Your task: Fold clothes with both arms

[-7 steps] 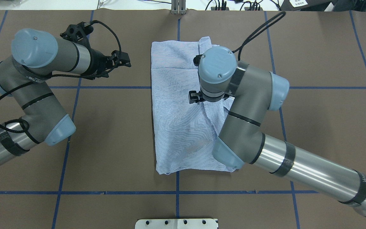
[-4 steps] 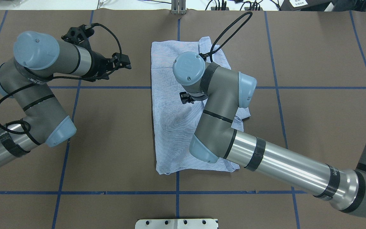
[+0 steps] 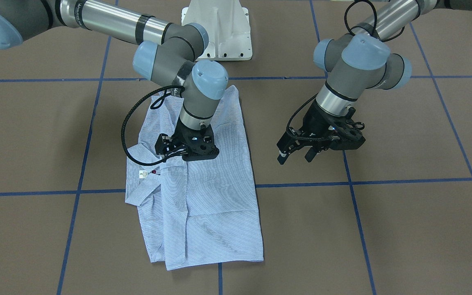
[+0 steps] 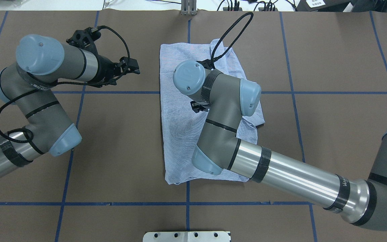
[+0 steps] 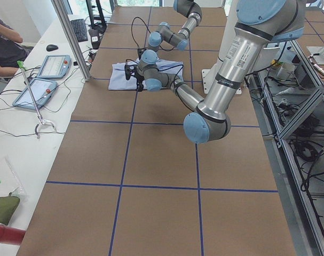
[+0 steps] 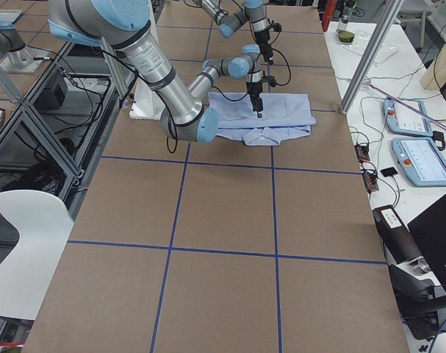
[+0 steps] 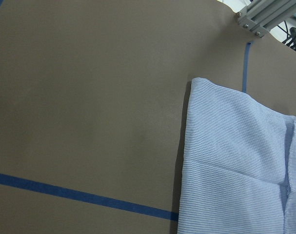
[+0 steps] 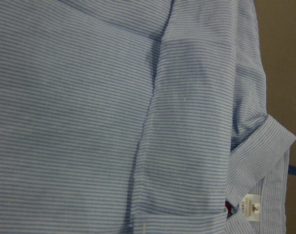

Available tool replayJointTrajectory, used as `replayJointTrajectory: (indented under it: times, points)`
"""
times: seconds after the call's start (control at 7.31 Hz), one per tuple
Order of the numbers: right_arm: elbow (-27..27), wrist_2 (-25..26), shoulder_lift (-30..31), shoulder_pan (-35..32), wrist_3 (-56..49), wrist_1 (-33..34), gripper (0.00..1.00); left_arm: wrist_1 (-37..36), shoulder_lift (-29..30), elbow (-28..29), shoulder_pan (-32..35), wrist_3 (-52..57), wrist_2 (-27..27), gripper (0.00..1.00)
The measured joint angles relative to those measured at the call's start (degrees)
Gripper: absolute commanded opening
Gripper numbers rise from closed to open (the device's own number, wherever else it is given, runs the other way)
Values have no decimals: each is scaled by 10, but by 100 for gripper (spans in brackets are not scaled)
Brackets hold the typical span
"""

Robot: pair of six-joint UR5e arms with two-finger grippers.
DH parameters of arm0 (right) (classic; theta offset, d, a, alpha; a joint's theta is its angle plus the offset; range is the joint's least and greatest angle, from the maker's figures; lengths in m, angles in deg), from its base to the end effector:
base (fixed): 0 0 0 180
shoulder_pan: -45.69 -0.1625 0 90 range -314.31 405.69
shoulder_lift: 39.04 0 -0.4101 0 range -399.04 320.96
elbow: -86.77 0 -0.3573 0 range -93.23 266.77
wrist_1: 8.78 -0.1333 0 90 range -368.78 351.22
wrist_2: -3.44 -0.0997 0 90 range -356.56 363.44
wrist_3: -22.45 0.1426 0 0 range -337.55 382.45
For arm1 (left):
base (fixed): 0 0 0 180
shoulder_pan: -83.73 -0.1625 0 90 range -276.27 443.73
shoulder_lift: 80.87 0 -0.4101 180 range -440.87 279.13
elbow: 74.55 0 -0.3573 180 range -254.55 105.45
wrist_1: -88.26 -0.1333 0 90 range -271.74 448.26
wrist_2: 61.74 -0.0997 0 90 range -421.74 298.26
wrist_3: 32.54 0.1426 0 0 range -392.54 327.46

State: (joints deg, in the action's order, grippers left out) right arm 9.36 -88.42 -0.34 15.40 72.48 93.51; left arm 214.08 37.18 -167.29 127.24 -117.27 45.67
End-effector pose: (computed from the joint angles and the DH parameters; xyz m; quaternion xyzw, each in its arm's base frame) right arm -0.5841 -0.4902 0.2787 0.1186 -0.1960 -0.0858 0.9696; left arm 0.4194 -0.5231 0.3040 0.1089 0.5466 -0.1921 0.8078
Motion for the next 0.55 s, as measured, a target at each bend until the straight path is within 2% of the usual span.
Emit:
replayJointTrajectory:
  times: [0.55]
  points:
    - [18, 8, 2, 3, -25, 0, 100, 1, 0, 1, 0, 0, 0, 99]
